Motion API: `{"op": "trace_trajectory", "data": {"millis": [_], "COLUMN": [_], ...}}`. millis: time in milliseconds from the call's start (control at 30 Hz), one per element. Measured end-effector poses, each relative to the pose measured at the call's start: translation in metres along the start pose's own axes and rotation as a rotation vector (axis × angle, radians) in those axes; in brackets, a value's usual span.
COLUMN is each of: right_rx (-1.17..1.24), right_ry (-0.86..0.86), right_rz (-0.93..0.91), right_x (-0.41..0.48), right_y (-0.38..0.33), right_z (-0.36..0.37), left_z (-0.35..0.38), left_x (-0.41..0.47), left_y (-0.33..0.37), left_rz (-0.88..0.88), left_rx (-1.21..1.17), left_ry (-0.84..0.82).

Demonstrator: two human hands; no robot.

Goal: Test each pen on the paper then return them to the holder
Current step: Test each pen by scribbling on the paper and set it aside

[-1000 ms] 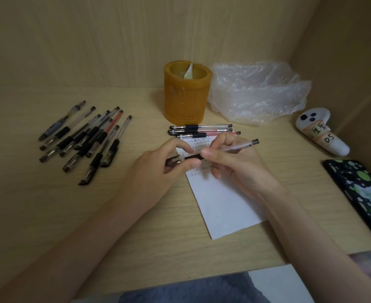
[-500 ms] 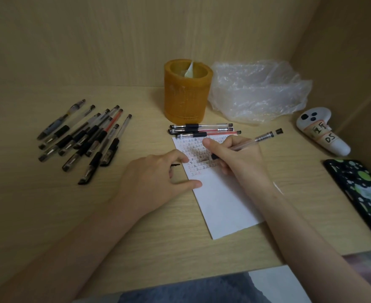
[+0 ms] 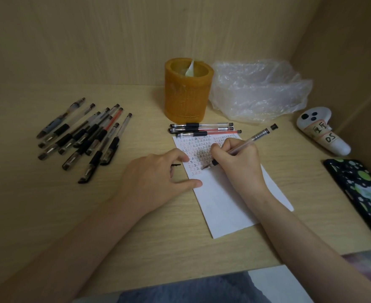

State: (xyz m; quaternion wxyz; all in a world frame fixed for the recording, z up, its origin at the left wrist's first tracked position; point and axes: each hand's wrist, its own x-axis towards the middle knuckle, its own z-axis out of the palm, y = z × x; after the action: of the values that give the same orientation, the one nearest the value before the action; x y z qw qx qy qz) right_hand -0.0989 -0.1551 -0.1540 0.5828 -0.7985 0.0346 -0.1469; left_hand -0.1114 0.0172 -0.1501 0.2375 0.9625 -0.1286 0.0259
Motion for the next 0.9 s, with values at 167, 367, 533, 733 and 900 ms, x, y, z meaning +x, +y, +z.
{"op": "trace_trajectory", "data": {"millis": [167, 367, 533, 733, 900], "right_rx": [0.005, -0.017, -0.041, -0.051, -0.022], "right_ry": [-0.008, -0.022, -0.010, -0.005, -0.009], "right_rz": [-0.011, -0.032, -0.045, -0.046, -0.036], "right_x": [-0.0004, -0.0012, -0.0010, -0.0005, -0.0004], "right_y": [0.0007, 0.0016, 0.0023, 0.0025, 0.0018], "right_z": [-0.0002, 0.0012, 0.0011, 0.0006, -0.0001], "left_z": [0.0006, 0.0010, 0.0009, -0.0003, -0.0011], "left_x": [0.0002, 0.0002, -0.0001, 0.0000, -0.0006], "left_y": [-0.0007, -0.0007, -0.0005, 0.0002, 0.0014], "left_rz": [-0.003, 0.001, 0.001, -0.002, -0.014], "left_rx": [0.003, 0.018, 0.014, 0.021, 0.001], "left_ry": [0.007, -0.001, -0.004, -0.012, -0.009]}}
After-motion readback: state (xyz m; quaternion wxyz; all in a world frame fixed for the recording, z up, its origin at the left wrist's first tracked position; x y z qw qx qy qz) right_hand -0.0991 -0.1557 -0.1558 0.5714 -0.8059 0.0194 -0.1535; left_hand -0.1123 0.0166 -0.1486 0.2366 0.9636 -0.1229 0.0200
